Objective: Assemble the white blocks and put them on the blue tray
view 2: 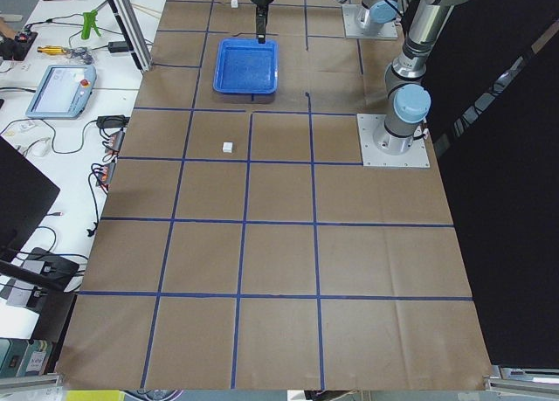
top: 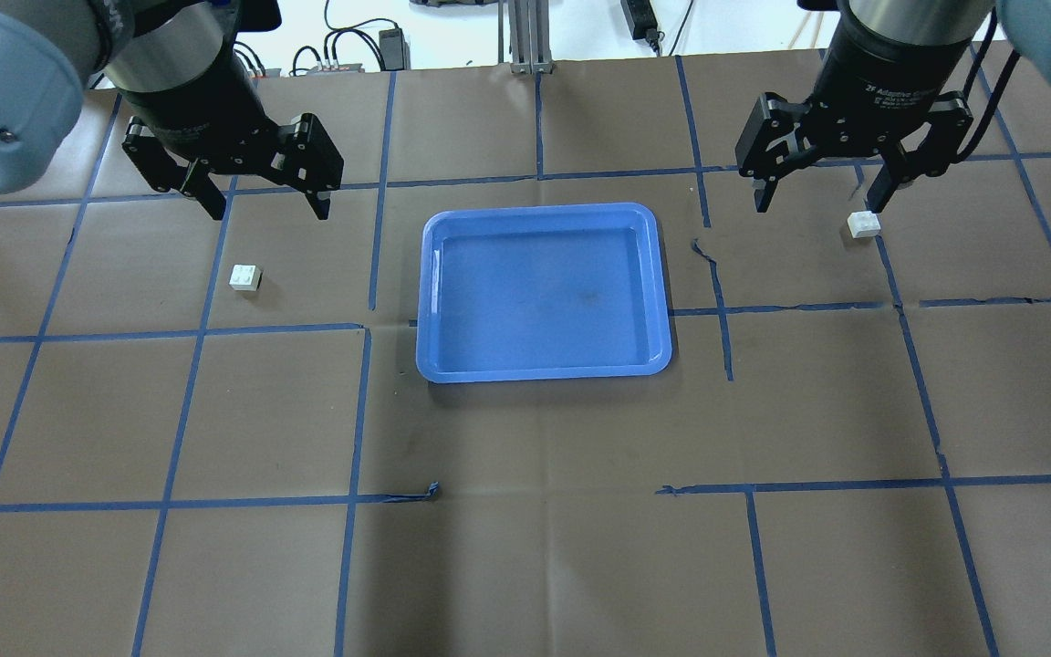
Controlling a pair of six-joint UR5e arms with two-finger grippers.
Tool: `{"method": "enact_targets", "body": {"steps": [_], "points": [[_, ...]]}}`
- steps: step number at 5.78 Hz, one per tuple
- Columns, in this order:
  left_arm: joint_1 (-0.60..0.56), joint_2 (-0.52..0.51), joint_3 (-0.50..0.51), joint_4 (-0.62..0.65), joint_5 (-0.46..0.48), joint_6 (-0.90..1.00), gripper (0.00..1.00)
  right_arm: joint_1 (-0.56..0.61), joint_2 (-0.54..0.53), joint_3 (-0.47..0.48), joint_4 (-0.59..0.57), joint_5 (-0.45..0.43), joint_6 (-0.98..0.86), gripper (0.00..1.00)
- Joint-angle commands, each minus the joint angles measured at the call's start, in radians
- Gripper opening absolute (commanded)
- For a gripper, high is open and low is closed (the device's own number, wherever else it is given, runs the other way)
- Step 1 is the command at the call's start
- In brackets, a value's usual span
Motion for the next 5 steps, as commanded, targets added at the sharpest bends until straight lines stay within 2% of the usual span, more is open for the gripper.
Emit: {"method": "enact_targets", "body": {"steps": [1, 4, 5], "points": [[0.002, 0.001, 0.001, -0.004, 0.001, 0.0, 0.99, -0.008, 0.003, 0.0, 0.0, 0.004, -0.028, 1.0], [0.008, -0.006, -0.042, 0.027, 0.005, -0.002, 0.99, -0.011, 0.003, -0.002, -0.004, 0.01, -0.031, 1.0], [0.015, -0.019, -0.083, 0.033, 0.004, 0.001, 0.99, -0.008, 0.0, -0.002, -0.043, 0.01, -0.107, 1.0]]}}
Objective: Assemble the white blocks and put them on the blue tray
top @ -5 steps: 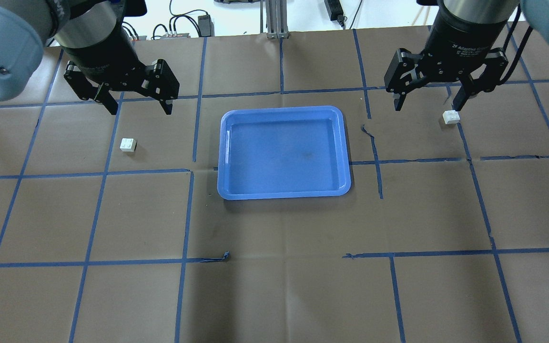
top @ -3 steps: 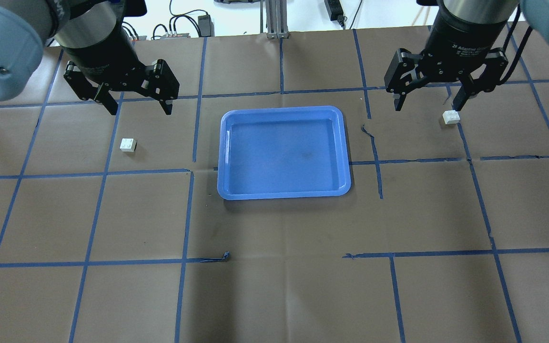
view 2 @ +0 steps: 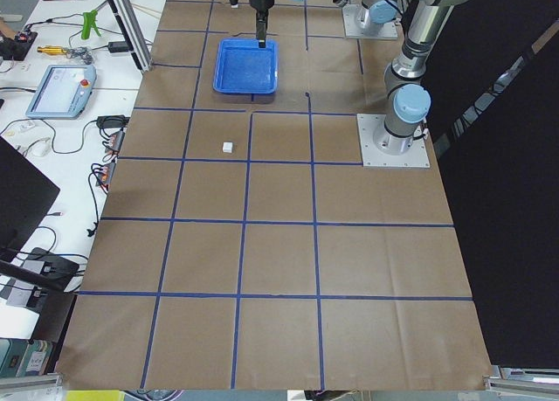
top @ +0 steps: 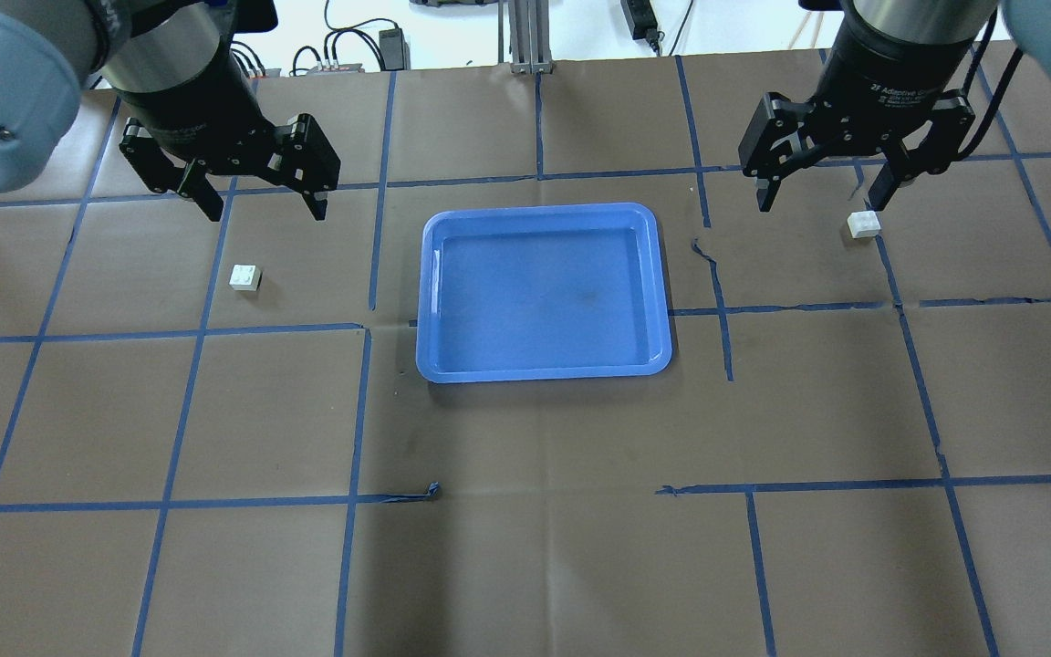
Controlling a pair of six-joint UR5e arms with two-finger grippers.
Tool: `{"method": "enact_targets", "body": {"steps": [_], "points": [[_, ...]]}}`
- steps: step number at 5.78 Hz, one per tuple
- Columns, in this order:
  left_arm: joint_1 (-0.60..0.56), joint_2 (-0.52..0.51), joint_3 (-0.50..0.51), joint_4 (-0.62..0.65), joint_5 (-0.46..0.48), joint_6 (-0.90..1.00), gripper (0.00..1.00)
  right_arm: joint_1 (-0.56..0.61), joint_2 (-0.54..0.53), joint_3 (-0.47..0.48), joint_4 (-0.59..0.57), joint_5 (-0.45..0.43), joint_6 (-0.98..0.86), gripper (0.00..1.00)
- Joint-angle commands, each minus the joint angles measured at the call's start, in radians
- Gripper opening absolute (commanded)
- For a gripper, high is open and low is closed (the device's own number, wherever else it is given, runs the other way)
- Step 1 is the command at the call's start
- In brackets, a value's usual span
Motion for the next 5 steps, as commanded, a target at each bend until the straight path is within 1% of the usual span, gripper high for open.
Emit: {"method": "enact_targets", "body": {"steps": [1, 2, 3, 4, 5], "points": [[0.043, -0.03, -0.118, 0.035, -0.001, 0.002, 0.99, 0.002, 0.0, 0.0, -0.054, -0.002, -0.223, 1.0], [0.09, -0.073, -0.2, 0.107, -0.003, 0.007, 0.99, 0.0, 0.002, 0.004, -0.063, -0.008, -0.364, 1.0], [0.102, -0.114, -0.226, 0.153, 0.002, 0.01, 0.99, -0.001, 0.005, 0.006, -0.089, -0.011, -0.56, 1.0], [0.12, -0.185, -0.23, 0.213, 0.005, 0.016, 0.99, -0.007, 0.031, 0.007, -0.132, -0.012, -0.71, 1.0], [0.178, -0.229, -0.222, 0.227, 0.002, 0.082, 0.99, -0.039, 0.052, 0.007, -0.148, -0.011, -0.928, 1.0]]}}
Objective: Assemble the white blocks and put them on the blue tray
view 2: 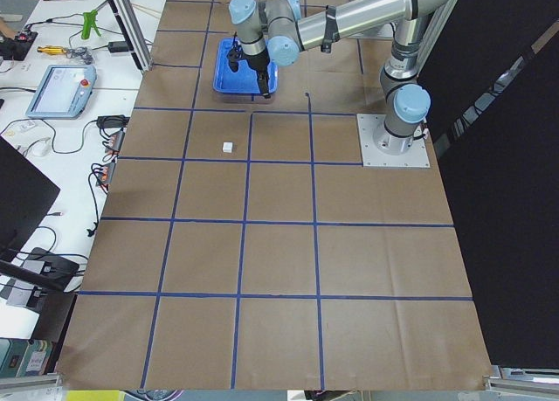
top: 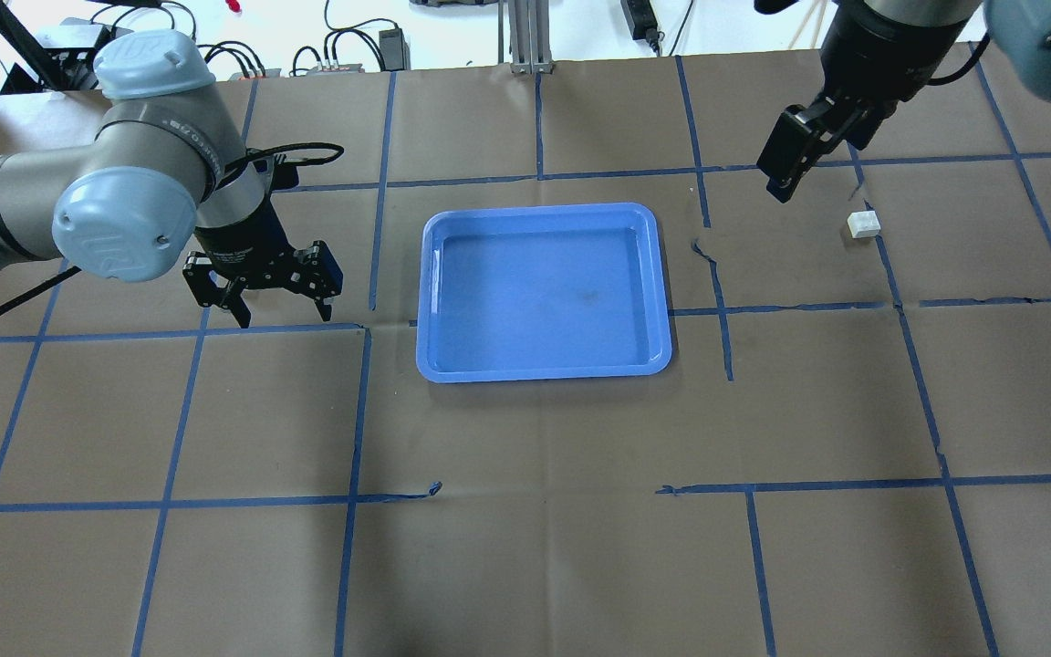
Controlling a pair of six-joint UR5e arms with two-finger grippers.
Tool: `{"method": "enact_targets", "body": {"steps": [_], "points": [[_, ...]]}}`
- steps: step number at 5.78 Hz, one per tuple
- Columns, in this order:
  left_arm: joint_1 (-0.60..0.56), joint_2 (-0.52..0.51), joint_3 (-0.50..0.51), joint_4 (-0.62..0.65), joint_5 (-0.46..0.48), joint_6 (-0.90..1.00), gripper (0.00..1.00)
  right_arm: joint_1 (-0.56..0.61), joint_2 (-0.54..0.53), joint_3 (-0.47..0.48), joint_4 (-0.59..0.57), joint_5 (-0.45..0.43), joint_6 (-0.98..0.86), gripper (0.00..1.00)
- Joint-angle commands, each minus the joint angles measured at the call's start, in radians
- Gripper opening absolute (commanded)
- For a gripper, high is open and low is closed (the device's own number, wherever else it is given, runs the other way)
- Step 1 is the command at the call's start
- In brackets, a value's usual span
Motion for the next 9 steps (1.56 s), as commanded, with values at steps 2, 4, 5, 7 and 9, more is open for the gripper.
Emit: {"method": "enact_targets", "body": {"steps": [2, 4, 5, 7, 9], "points": [[0.164, -0.144, 0.018, 0.202, 0.0, 0.214, 0.99, -0.178, 0.073, -0.008, -0.03, 0.013, -0.755, 1.0], [0.195, -0.241, 0.023, 0.424, -0.003, 0.3, 0.98, -0.292, 0.2, -0.121, -0.039, 0.043, -1.156, 1.0], [0.195, -0.272, 0.017, 0.471, -0.004, 0.305, 0.97, -0.322, 0.297, -0.225, -0.036, 0.065, -1.299, 1.0], [0.195, -0.292, 0.021, 0.529, -0.013, 0.306, 0.93, -0.377, 0.417, -0.315, -0.024, 0.191, -1.353, 1.0], [0.195, -0.3, 0.021, 0.533, -0.02, 0.307, 0.5, -0.435, 0.5, -0.309, -0.024, 0.337, -1.424, 1.0]]}}
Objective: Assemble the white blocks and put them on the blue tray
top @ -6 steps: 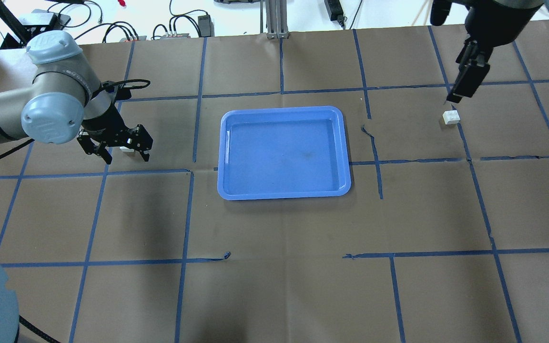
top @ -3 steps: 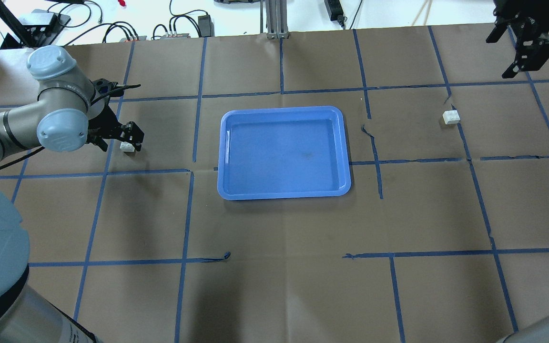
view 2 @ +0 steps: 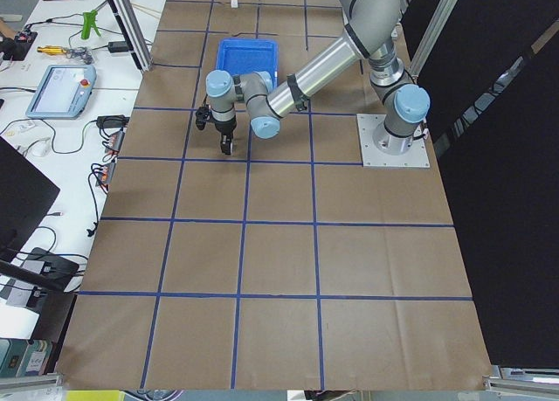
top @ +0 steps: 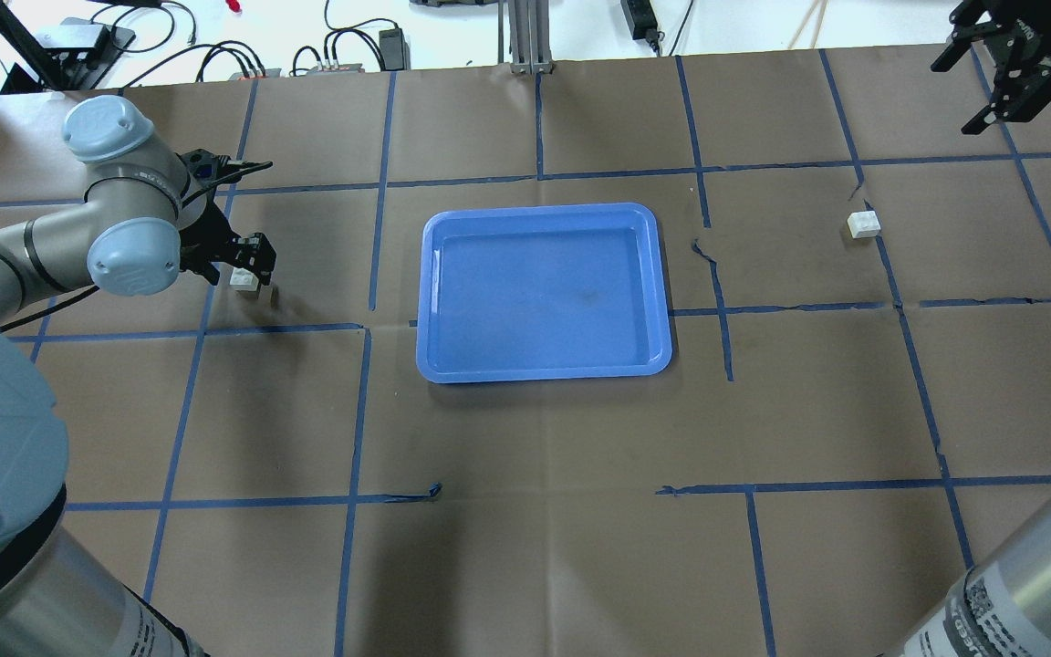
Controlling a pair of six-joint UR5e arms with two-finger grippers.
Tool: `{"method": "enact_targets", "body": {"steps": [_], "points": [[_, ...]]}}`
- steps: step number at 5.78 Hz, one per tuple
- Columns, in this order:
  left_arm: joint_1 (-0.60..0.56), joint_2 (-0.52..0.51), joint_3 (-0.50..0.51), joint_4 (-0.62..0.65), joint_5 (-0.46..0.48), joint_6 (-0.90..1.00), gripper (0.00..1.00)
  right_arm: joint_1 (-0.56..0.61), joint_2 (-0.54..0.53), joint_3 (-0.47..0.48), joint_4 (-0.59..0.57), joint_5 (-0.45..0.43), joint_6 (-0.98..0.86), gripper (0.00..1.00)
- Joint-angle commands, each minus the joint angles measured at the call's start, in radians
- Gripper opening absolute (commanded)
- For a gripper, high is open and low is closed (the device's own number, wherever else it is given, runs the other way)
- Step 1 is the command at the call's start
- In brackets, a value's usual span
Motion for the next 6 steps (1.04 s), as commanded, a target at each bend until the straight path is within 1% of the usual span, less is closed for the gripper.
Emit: {"method": "enact_targets", "body": {"steps": [1, 2, 3, 4, 5, 6], "points": [[0.0, -0.003, -0.001, 0.0, -0.002, 0.001, 0.2, -0.075, 0.112, 0.004, 0.005, 0.169, -0.086, 1.0], [0.0, 0.002, 0.0, -0.003, -0.001, 0.007, 0.01, -0.097, 0.171, 0.004, 0.005, 0.204, -0.103, 1.0], [-0.001, 0.013, 0.003, 0.003, -0.001, 0.01, 0.0, -0.099, 0.217, 0.005, 0.005, 0.219, -0.154, 1.0], [-0.049, 0.048, 0.002, -0.016, -0.001, 0.01, 0.0, -0.099, 0.238, 0.027, 0.005, 0.235, -0.165, 1.0], [-0.174, 0.084, 0.015, -0.073, 0.008, 0.009, 0.0, -0.099, 0.243, 0.091, -0.016, 0.299, -0.219, 1.0], [-0.31, 0.105, 0.02, -0.078, 0.016, 0.009, 0.0, -0.099, 0.243, 0.132, -0.019, 0.303, -0.225, 1.0]]}}
